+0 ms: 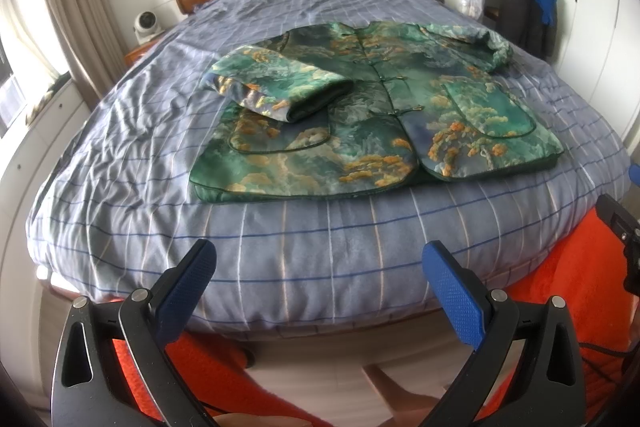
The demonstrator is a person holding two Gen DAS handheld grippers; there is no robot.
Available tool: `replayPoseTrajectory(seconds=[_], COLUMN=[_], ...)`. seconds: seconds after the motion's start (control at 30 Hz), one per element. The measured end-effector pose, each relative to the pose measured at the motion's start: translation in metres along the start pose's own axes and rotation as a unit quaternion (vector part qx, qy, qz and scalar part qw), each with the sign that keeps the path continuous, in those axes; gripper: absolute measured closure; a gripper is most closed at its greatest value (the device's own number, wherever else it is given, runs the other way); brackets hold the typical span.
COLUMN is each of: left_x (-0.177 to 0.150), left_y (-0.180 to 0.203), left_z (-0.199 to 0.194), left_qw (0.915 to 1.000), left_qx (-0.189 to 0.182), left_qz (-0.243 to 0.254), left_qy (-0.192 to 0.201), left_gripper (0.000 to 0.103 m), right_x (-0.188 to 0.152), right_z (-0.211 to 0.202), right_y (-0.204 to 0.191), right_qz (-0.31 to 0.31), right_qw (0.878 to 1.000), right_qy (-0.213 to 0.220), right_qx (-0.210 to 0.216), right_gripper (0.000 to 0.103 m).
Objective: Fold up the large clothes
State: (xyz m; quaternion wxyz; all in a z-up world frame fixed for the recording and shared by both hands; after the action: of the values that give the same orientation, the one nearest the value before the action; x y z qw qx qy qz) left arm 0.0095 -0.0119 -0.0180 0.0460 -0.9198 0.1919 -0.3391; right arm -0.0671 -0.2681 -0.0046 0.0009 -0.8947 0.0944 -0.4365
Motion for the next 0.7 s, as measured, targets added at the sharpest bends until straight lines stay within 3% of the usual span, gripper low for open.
replayPoseTrajectory(seconds=[0.7], left_x=[-0.0004], left_y=[0.0033], left_z=[0.0037], left_qw=[1.0], left_qx=[-0.002], left_qz=[0.003], left_qy=[-0.004], left_gripper=[0.0], right_x=[-0.0027], right_z=[0.0059], right_y=[-0.0001], right_qz=[0.003], right_qw=[1.0], right_qy=[-0.007], right_qx=[0.001], right_gripper=[0.0])
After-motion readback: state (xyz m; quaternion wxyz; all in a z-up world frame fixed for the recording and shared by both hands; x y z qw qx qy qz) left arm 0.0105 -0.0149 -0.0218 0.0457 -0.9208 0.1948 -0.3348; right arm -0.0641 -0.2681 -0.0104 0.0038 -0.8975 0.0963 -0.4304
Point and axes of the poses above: each gripper's, at about its wrist camera, not at the fingertips, and z roughly the way its jaws point, y to its right, x to its top, the point moved 2 cm from there along z, roughly the way its jaws point, and after that the axes turned 11 degrees about z, right-handed, at the moved point
